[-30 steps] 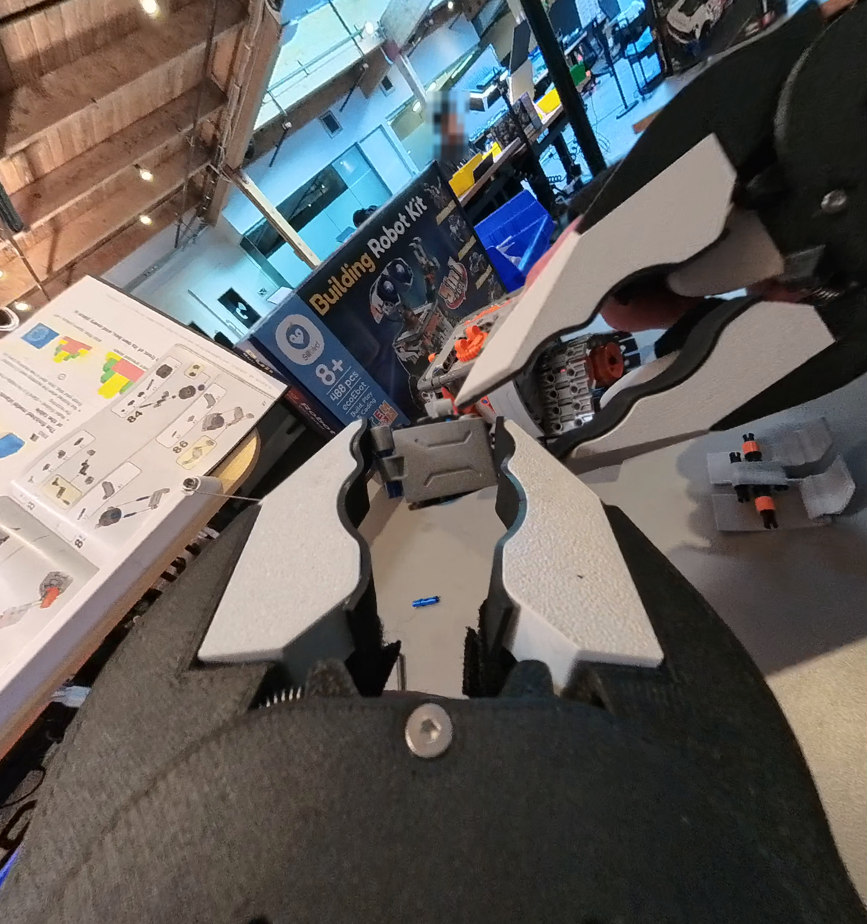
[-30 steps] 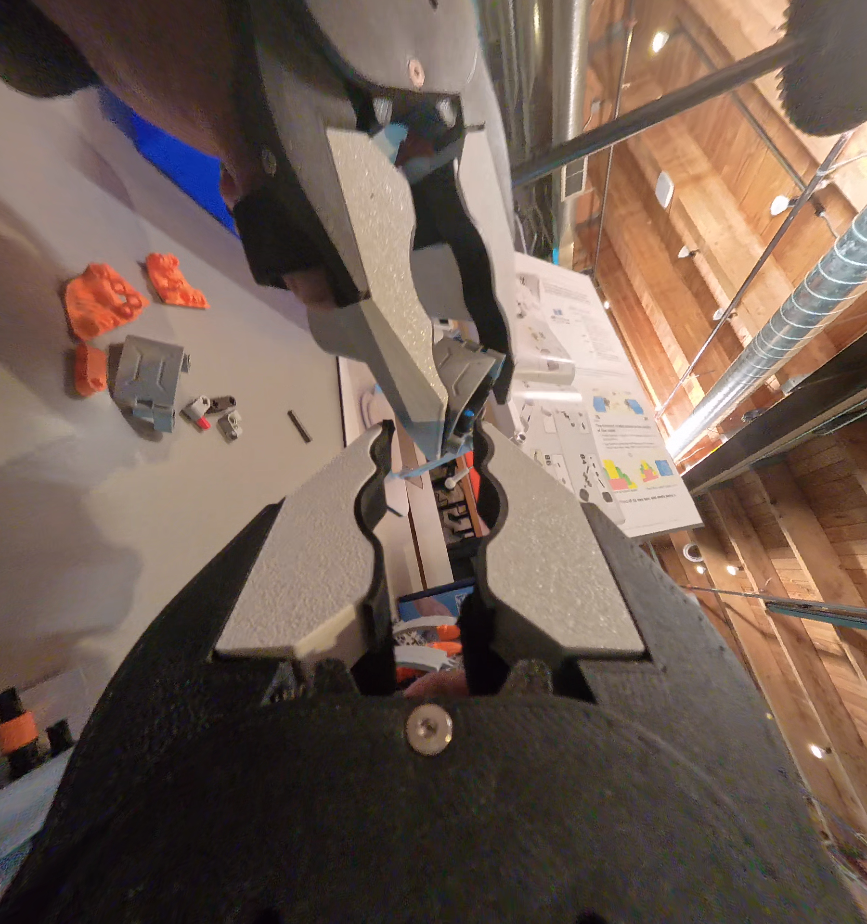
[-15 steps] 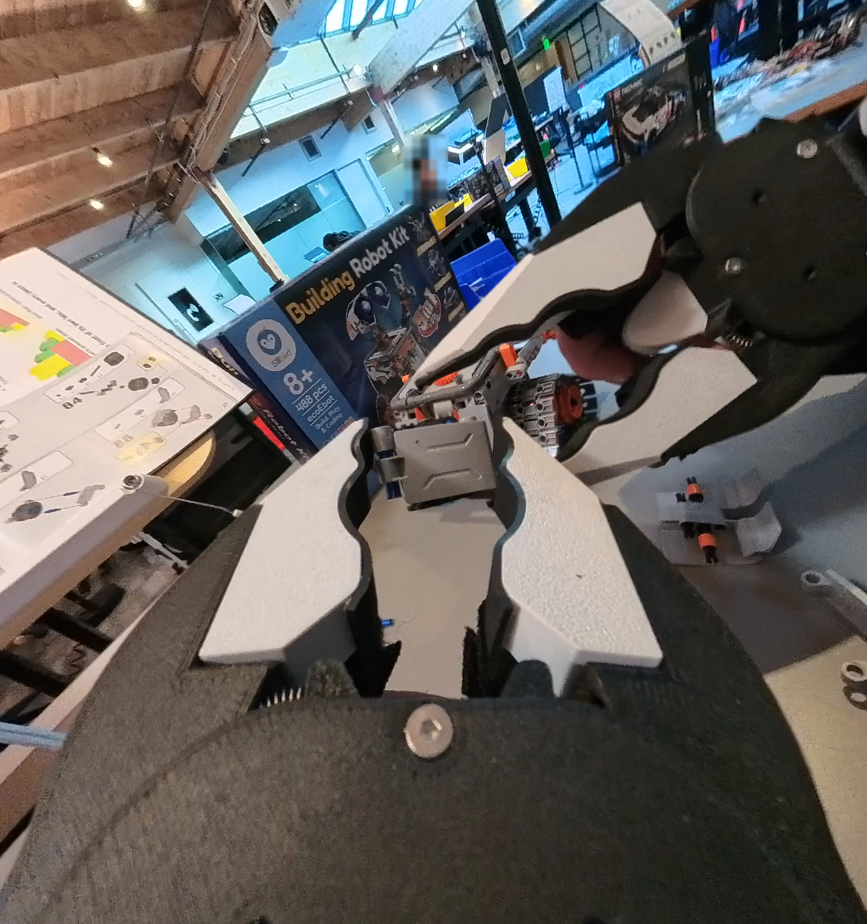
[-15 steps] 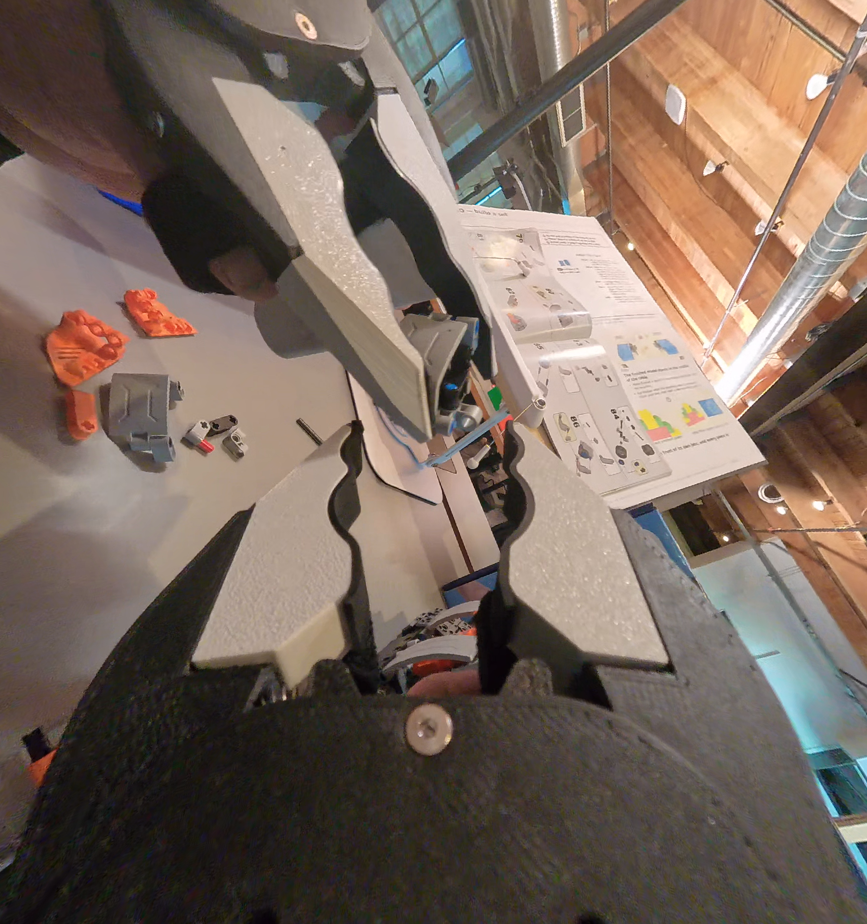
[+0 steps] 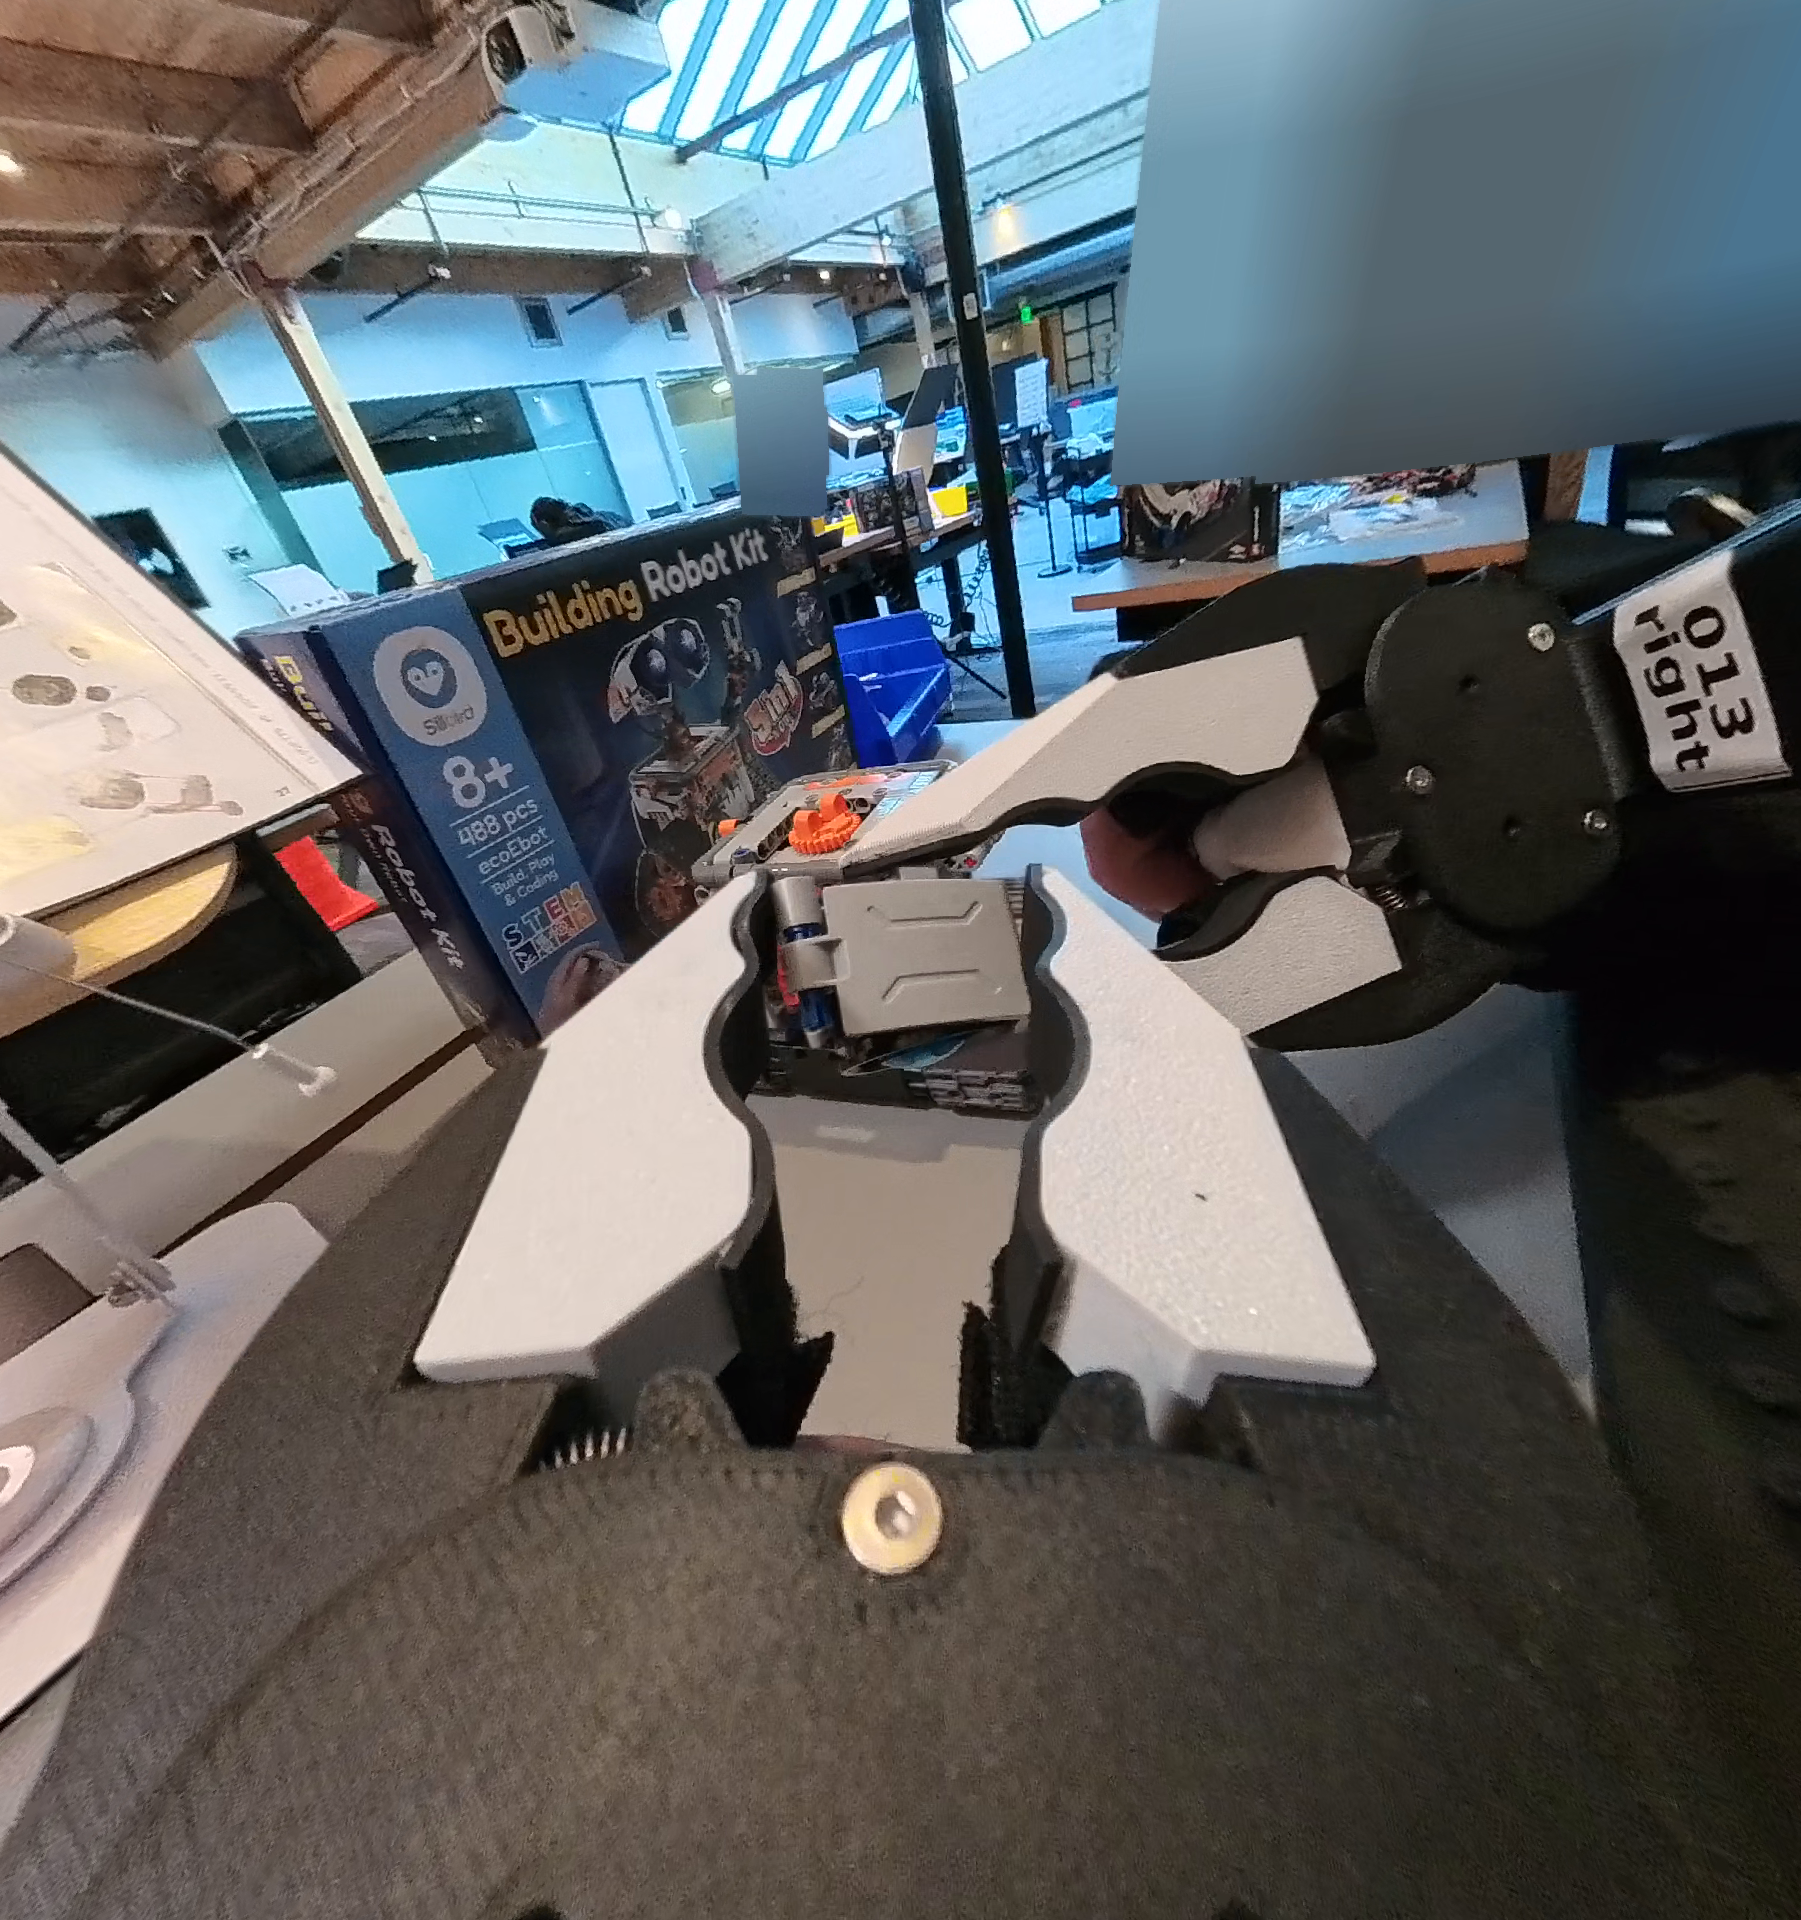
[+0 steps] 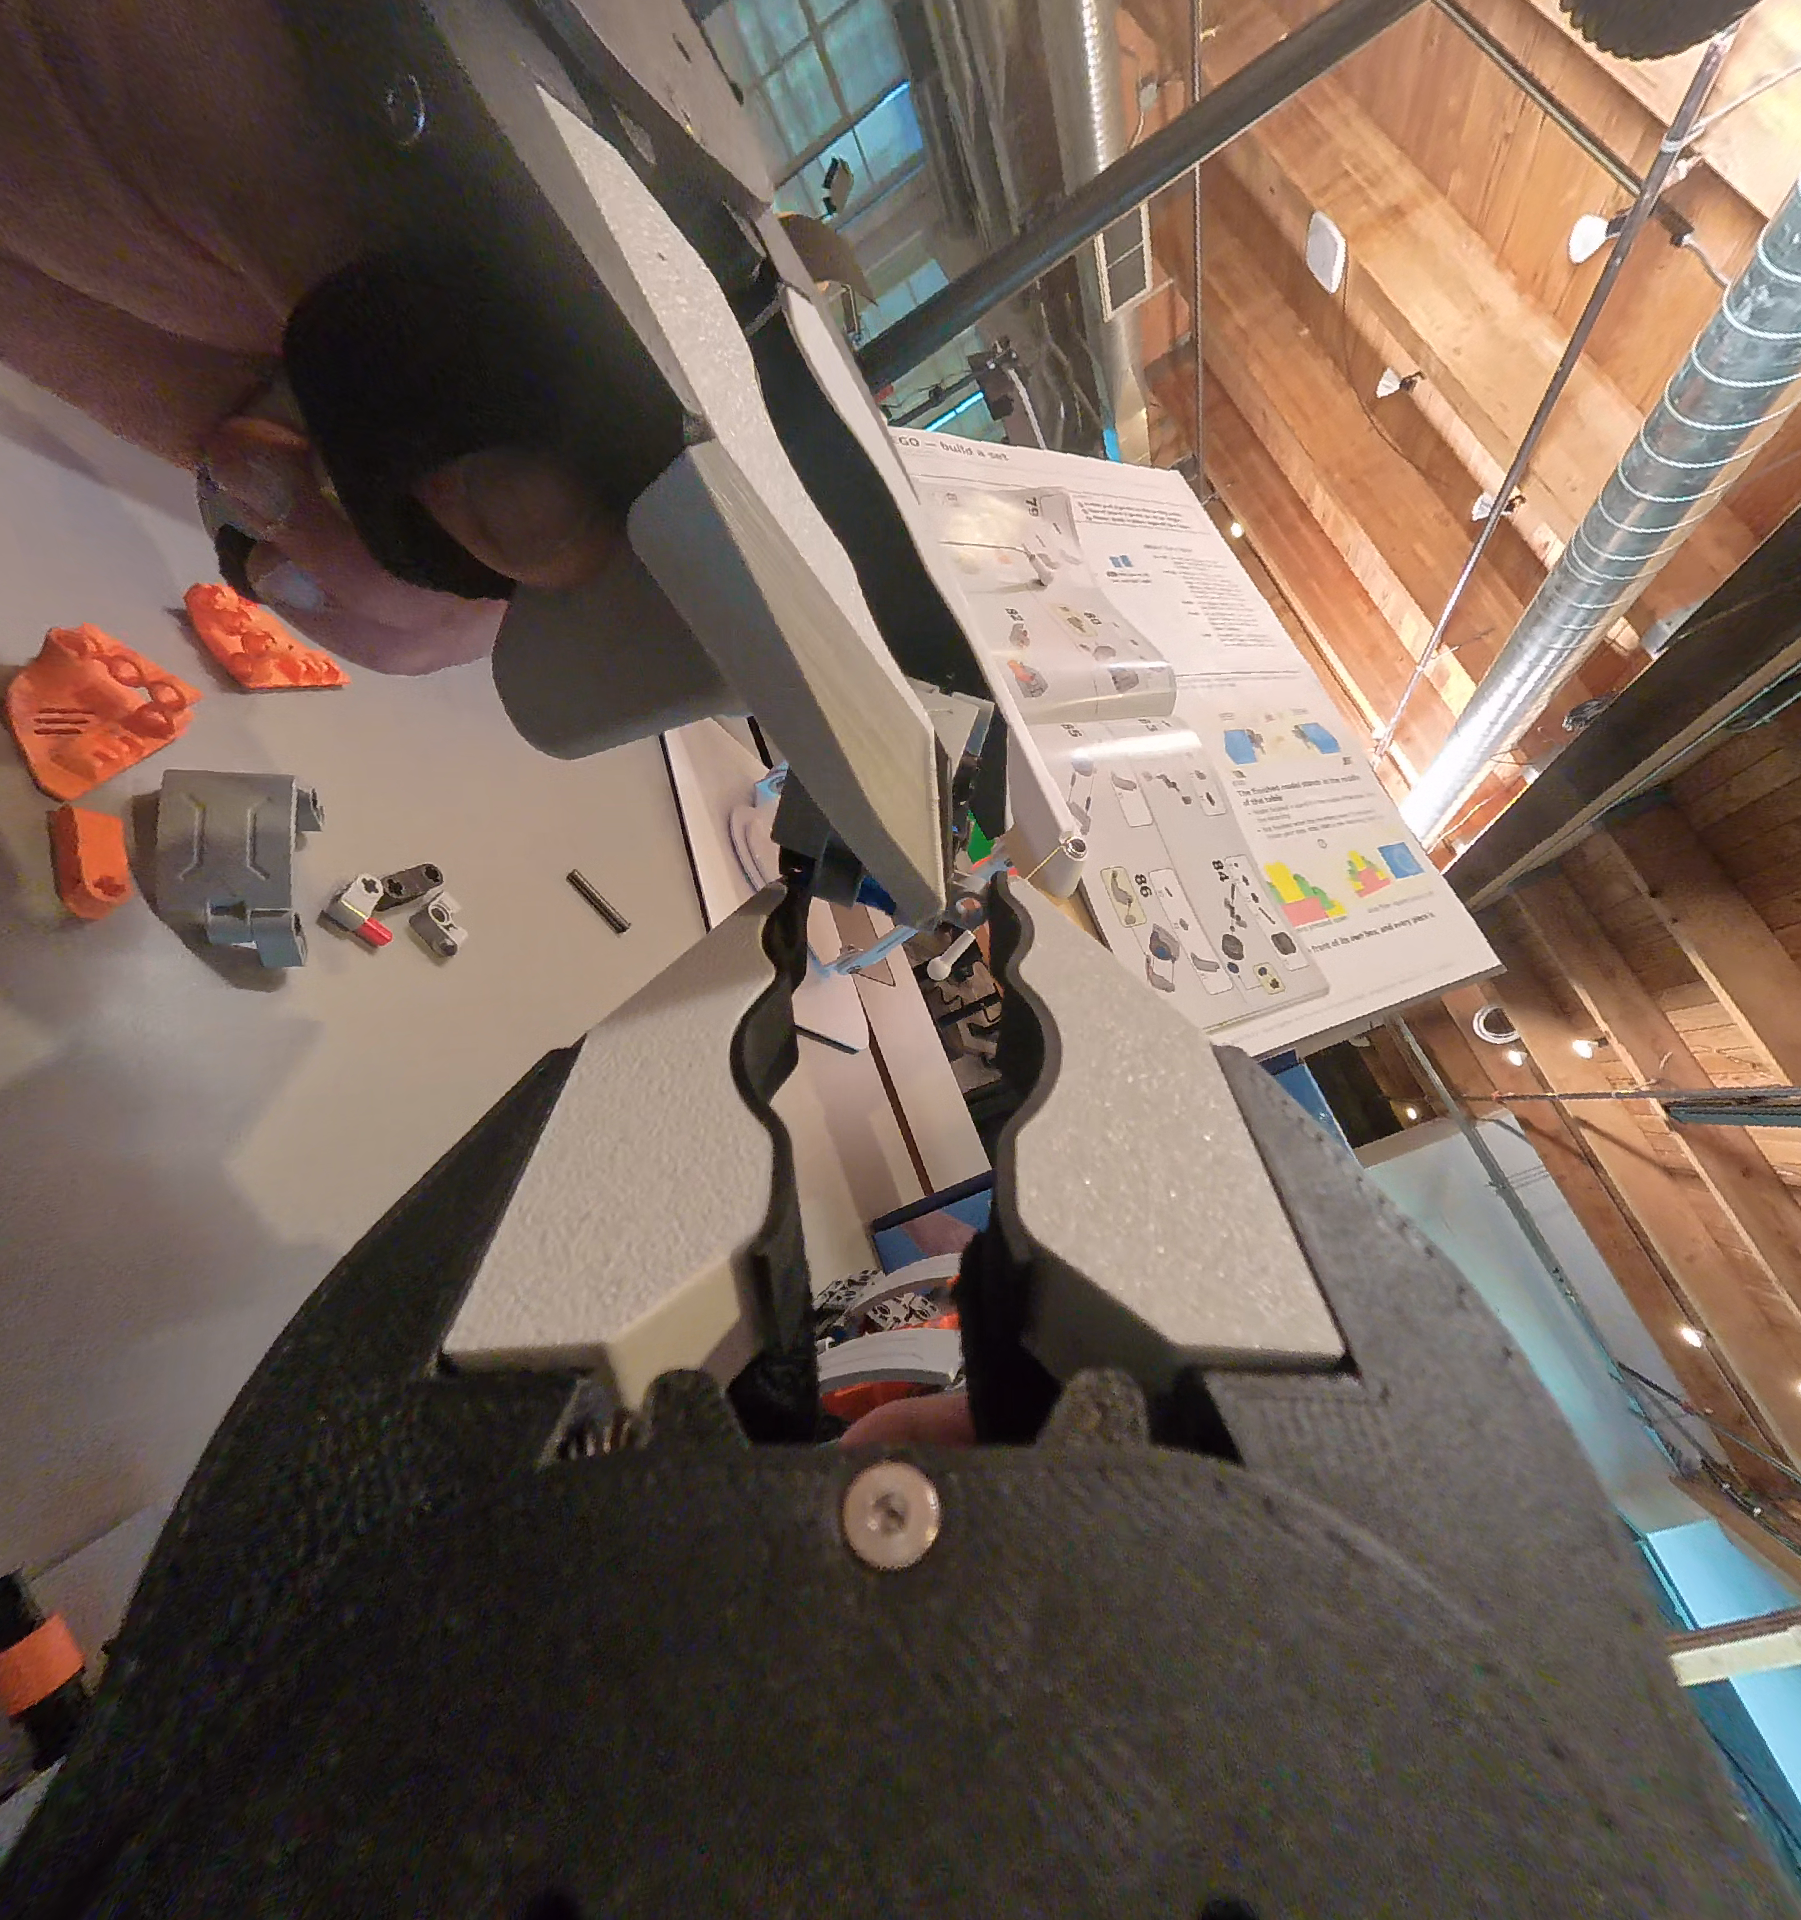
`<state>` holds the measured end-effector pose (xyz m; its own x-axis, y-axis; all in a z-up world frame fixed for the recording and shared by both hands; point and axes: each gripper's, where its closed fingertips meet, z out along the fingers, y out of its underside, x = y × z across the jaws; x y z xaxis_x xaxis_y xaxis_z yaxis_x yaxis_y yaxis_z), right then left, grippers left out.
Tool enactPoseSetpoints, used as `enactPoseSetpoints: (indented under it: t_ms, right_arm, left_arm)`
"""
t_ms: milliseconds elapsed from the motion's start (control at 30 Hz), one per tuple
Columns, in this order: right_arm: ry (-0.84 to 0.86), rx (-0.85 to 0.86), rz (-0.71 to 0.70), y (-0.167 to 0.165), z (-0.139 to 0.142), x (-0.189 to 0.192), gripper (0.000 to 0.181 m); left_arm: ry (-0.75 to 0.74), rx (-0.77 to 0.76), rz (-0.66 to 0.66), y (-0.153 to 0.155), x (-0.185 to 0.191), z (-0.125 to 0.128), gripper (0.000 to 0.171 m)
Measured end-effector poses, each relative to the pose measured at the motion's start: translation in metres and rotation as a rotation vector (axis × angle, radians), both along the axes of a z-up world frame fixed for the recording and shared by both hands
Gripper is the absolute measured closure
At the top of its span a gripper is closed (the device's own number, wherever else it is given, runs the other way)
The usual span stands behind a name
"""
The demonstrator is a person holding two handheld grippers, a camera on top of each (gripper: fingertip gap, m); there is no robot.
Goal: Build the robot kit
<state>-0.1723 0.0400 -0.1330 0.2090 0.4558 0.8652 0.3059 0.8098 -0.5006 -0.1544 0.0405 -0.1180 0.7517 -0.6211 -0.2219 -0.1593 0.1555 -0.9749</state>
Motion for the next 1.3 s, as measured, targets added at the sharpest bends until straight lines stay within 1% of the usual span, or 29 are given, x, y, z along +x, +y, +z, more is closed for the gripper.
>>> enactPoseSetpoints:
  t_ms: [400, 700, 867, 967, 1033, 1067, 1100, 1133, 1300]
  right_arm:
    - [0.01, 0.027, -0.008, -0.001, 0.003, 0.001, 0.149]
    - [0.016, 0.028, -0.012, 0.0, 0.005, 0.001, 0.148]
    - [0.035, -0.014, 0.003, -0.001, 0.006, 0.001, 0.135]
    - [0.031, -0.02, 0.022, -0.005, 0.005, -0.001, 0.133]
    - [0.027, -0.027, 0.028, -0.006, 0.004, -0.002, 0.131]
    - [0.012, -0.042, 0.045, -0.009, 0.001, -0.003, 0.123]
    - [0.007, -0.052, 0.05, -0.009, -0.001, -0.004, 0.122]
    - [0.005, -0.049, 0.05, -0.01, -0.001, -0.005, 0.125]
    - [-0.02, -0.062, 0.018, -0.004, -0.009, -0.007, 0.126]
  left_arm:
    - [-0.057, 0.0, -0.05, -0.002, 0.001, 0.003, 0.127]
    - [-0.069, -0.001, -0.053, -0.002, 0.0, 0.004, 0.127]
    - [-0.111, -0.033, -0.071, -0.001, 0.001, 0.003, 0.128]
    - [-0.141, -0.053, -0.088, -0.002, 0.004, 0.002, 0.129]
    - [-0.156, -0.056, -0.086, -0.002, 0.005, 0.003, 0.131]
    - [-0.171, -0.054, -0.081, -0.001, 0.003, 0.005, 0.145]
    - [-0.186, -0.048, -0.076, -0.001, 0.002, 0.007, 0.151]
    - [-0.196, -0.048, -0.072, -0.001, 0.0, 0.009, 0.155]
    - [-0.197, -0.093, -0.055, 0.005, -0.004, 0.002, 0.158]
